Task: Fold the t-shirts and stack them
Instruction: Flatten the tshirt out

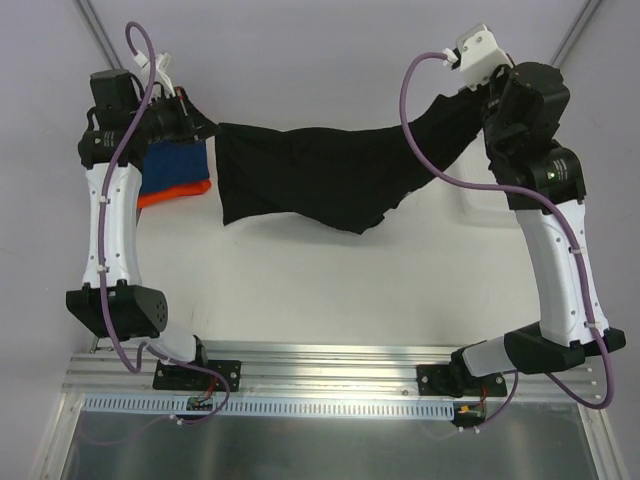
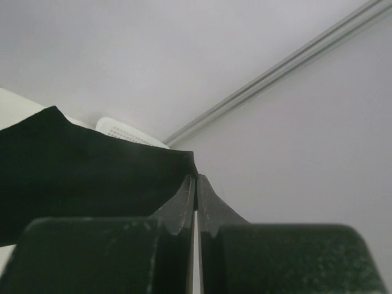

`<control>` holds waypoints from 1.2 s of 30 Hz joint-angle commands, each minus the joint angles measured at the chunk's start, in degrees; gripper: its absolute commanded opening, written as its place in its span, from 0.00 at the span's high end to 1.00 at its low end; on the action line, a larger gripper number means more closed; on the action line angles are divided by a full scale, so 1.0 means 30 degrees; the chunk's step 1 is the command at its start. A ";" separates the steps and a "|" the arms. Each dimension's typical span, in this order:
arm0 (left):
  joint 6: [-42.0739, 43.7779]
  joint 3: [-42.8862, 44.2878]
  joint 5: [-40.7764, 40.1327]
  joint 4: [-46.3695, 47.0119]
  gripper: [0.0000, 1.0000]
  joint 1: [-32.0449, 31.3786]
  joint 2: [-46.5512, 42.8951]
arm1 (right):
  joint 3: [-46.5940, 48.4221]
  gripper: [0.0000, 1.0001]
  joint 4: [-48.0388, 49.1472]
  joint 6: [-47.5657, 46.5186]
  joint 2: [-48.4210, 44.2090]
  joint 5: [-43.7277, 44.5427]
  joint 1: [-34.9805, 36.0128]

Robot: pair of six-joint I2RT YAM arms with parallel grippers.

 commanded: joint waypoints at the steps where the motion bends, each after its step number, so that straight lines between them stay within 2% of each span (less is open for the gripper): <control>1: 0.0963 0.1027 -0.0625 0.0858 1.00 0.0016 -0.1724 | 0.1403 1.00 0.0352 0.1928 -0.0277 0.0120 -0.0084; 10: 0.1519 0.1702 -0.1124 0.1594 1.00 0.0016 -0.3396 | 0.2488 1.00 -0.1377 0.3540 -0.0890 -0.1109 0.0237; 17: 0.1519 -0.1314 -0.1591 0.1623 1.00 0.0045 -0.6149 | 0.0528 1.00 -0.0531 0.3192 -0.3526 -0.1756 0.0180; 22: 0.1549 -0.3074 -0.3406 0.2849 1.00 0.0016 -0.7704 | -0.0355 1.00 0.0292 0.2724 -0.4233 -0.1873 -0.0113; 25: 0.1519 -0.1909 -0.3497 0.2853 1.00 0.0045 -0.6098 | -0.0729 1.00 0.0961 0.2107 -0.3501 -0.3007 -0.0317; 28: 0.1725 -0.0445 -0.3583 0.2853 1.00 0.0103 -0.3317 | -0.2021 1.00 0.3159 0.1813 -0.2916 -0.4067 -0.0727; 32: 0.1112 0.1433 -0.3030 0.2824 1.00 0.0162 0.0663 | -0.1384 1.00 0.3660 0.3538 -0.0867 -0.4275 -0.1605; 36: 0.1429 0.3424 -0.3233 0.2853 1.00 0.0162 0.2285 | -0.0298 0.99 0.4070 0.4420 0.1473 -0.4334 -0.2455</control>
